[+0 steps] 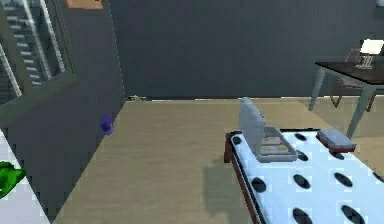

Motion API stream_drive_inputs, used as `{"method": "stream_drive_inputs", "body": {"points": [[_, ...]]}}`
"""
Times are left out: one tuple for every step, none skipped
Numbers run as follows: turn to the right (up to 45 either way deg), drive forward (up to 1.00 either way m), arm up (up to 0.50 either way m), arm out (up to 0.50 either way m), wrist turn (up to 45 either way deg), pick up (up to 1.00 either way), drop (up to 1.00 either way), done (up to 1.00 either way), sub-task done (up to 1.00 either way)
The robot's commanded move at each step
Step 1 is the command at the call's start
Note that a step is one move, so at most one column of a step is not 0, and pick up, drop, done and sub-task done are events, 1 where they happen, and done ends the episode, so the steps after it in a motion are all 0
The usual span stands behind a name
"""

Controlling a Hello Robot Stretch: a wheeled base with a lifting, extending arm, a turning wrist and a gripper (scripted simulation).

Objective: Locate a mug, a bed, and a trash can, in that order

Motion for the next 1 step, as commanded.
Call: {"method": "stream_drive_inputs", "body": {"points": [[-3.0, 0.00, 0.00, 0.00, 0.0, 0.00, 0.00, 0.00, 0.00]]}}
